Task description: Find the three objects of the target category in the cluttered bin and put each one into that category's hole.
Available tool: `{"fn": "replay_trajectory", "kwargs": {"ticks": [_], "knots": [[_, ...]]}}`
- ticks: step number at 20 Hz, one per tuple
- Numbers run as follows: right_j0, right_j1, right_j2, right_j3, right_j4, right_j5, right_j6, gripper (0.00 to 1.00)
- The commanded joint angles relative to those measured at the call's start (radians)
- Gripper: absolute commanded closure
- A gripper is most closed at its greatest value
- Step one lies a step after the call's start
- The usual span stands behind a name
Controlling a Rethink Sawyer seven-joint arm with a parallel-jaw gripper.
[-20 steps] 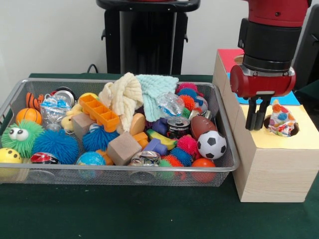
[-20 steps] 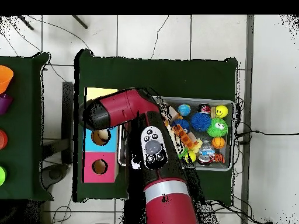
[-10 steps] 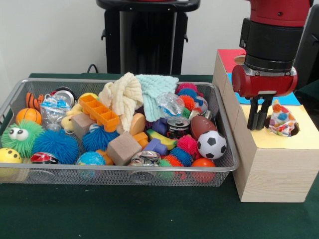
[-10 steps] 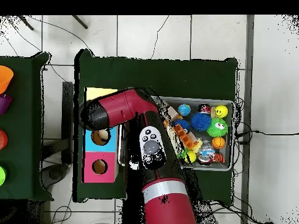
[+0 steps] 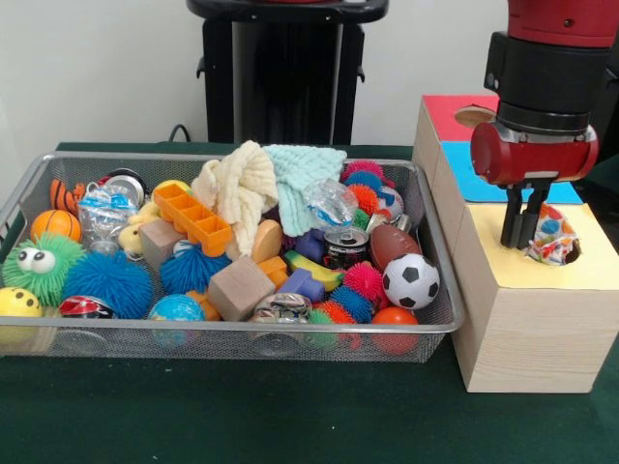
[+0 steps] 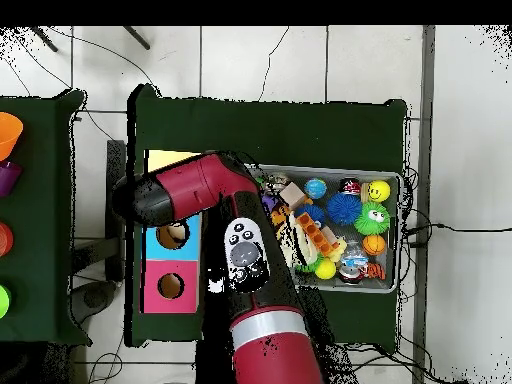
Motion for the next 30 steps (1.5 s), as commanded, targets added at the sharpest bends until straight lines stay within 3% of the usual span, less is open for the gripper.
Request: {"fn": "replay_trajectory", "kwargs": {"ticks": [1, 18, 30], "knots": [[-0.003, 0.004, 0.068, 0.039, -0.007, 0.064, -0.065, 1.00], [0.008, 0.022, 0.063, 0.013, -0.012, 0.071, -0.064, 1.00], [0.038, 0.082, 0.040, -0.025, -0.039, 0.029, -0.033, 1.00]]}}
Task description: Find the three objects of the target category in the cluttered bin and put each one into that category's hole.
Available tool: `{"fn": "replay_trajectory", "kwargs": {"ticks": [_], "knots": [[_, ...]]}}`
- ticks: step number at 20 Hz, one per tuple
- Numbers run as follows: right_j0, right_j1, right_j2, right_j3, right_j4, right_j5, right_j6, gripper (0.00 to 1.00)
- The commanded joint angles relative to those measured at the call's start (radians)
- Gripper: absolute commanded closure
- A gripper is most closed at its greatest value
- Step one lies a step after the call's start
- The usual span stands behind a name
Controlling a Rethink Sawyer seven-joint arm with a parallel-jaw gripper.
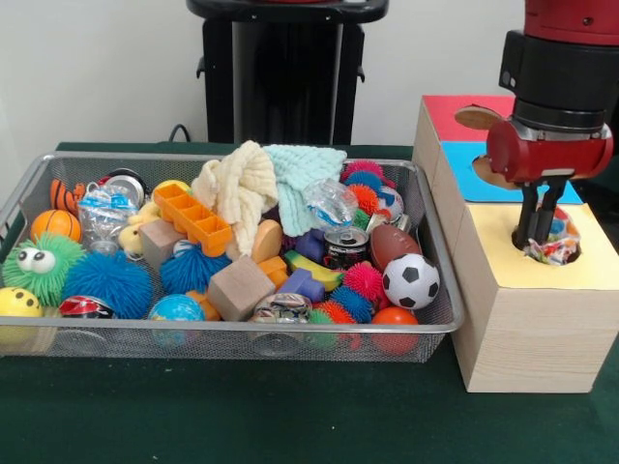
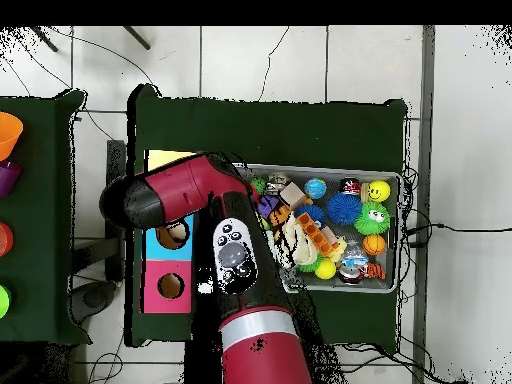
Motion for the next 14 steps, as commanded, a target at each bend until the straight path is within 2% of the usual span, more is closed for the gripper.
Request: {"fn": "replay_trajectory", "kwargs": {"ticks": [1, 14], "knots": [[0.015, 0.086, 0.039, -0.028, -0.041, 0.023, -0.032, 1.00], [0.026, 0.132, 0.028, -0.068, -0.043, 0.006, -0.027, 1.00]]}}
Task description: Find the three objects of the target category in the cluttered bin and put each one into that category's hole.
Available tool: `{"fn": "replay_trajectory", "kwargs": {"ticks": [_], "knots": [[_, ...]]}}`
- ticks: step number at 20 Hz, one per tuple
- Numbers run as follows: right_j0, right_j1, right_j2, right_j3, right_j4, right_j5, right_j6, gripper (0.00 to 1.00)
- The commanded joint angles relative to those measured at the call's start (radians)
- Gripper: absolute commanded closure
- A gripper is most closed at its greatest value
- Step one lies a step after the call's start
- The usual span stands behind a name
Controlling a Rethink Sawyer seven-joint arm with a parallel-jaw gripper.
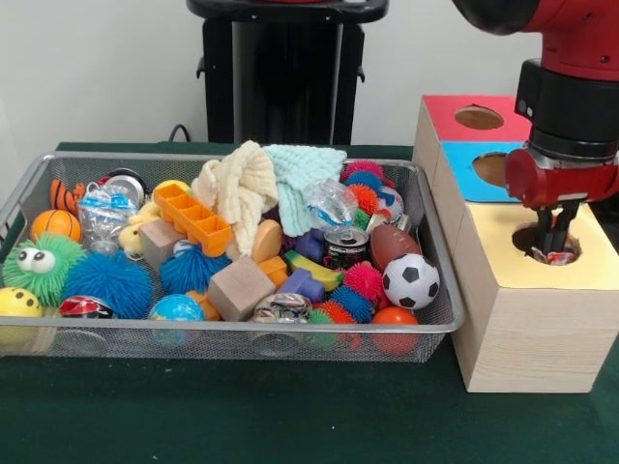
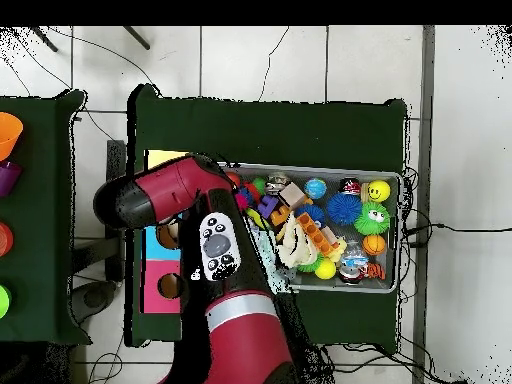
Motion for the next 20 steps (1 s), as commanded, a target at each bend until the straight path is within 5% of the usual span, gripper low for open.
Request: {"fn": "replay_trajectory", "kwargs": {"ticks": [1, 20], "knots": [[-0.010, 0.061, 0.029, -0.023, -0.038, 0.009, -0.030, 1.00], [-0.009, 0.142, 0.012, -0.091, -0.077, -0.051, -0.027, 1.00]]}}
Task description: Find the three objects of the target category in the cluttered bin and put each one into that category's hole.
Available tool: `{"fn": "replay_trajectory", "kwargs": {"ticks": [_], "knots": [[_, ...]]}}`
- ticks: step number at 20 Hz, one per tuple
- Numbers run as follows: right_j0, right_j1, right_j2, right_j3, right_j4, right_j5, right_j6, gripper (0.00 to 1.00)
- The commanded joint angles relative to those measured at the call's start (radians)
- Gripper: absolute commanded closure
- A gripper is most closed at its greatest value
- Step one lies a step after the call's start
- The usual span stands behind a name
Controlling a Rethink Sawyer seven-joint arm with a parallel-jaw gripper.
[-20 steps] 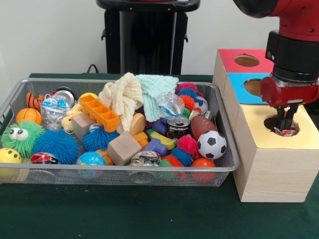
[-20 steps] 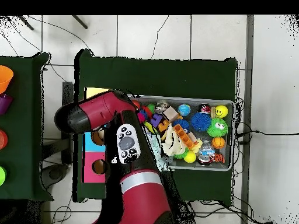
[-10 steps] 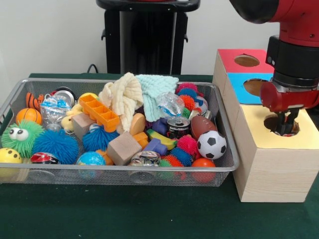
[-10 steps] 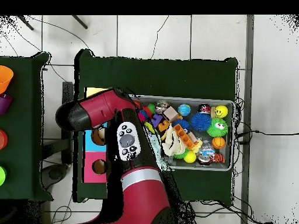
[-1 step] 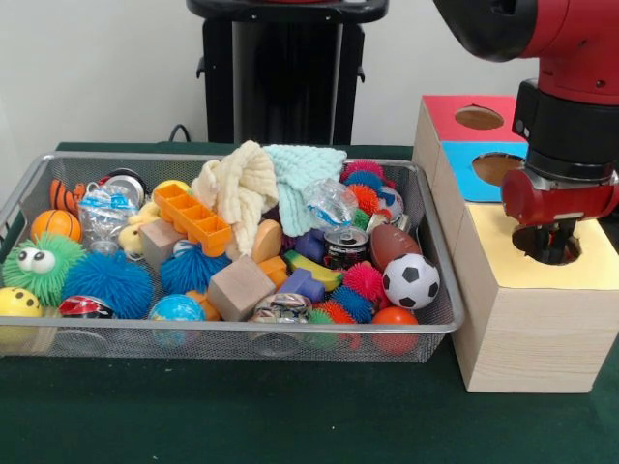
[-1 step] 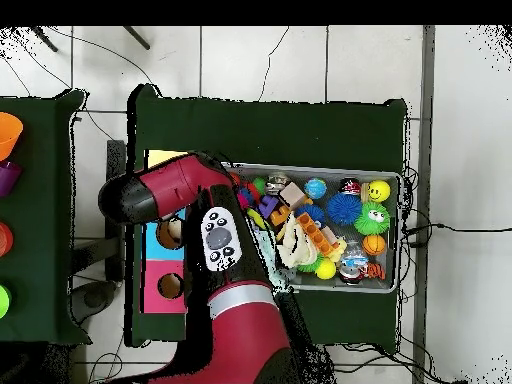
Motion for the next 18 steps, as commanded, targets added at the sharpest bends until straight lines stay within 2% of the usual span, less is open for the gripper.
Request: {"fn": "replay_trajectory", "kwargs": {"ticks": [1, 11, 18], "knots": [[-0.006, 0.098, 0.008, -0.058, -0.078, -0.053, -0.025, 1.00], [-0.007, 0.157, 0.003, -0.111, -0.087, -0.071, -0.038, 1.00], [-0.009, 0.148, 0.008, -0.106, -0.077, -0.060, -0.042, 1.00]]}}
